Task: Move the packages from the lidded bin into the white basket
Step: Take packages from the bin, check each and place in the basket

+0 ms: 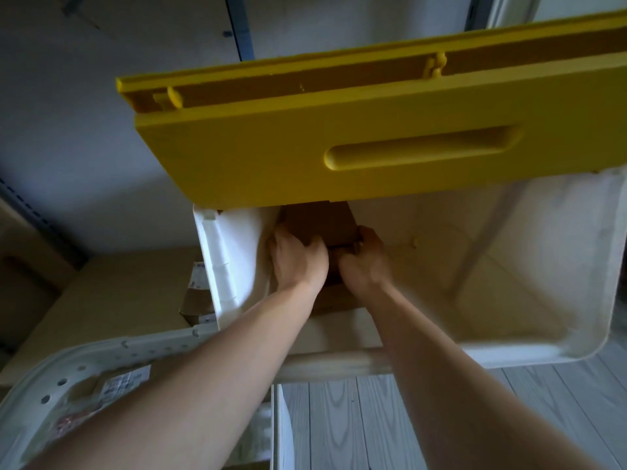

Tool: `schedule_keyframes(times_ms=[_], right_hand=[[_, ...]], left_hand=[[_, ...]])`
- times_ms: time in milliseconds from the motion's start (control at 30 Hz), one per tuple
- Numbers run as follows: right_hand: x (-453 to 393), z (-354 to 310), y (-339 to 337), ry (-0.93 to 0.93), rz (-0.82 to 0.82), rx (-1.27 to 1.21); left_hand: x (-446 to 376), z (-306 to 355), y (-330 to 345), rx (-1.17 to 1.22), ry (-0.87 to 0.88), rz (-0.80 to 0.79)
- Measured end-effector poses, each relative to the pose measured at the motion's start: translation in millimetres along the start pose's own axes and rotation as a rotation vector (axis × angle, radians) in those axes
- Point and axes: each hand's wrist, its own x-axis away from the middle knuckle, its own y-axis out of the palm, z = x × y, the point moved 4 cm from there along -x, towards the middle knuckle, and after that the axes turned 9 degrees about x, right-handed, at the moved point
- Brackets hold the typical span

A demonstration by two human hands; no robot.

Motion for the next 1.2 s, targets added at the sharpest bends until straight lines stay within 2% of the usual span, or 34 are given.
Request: schedule_keyframes(times_ms=[133, 233, 367, 533, 700, 967, 1200], right_hand=[[3.0, -0.6, -19.8, 0.086, 0.158, -0.074], [13.5, -4.9, -39.3, 0.148, 0.217, -0.156], [30.8, -9.2, -59.0, 0.184, 0.152, -0.273], [58.2, -17.5, -83.5, 0.157, 0.152, -0.255], [88.4, -26.3, -107.2, 0.103, 0.139, -0.248], [136.6, -27.7, -123.8, 0.092, 0.068, -0.454], [167.8, -41.4, -113.3, 0.015, -0.017, -0.484]], left_hand=[[15.4, 10.7, -7.8, 0.009, 0.044, -0.009], [29.1, 16.9, -17.4, 0.045, 0.07, -0.03], [45.2, 14.0, -30.6, 0.054, 0.1, -0.037], [68.8, 10.6, -46.4, 0.053, 0.195, -0.044], [99.6, 16.3, -72.7, 0.17, 0.203, -0.135], [143.2, 20.9, -142.2, 0.141, 0.386, -0.332], [140.6, 26.0, -205.5, 0.158, 0.411, -0.432]])
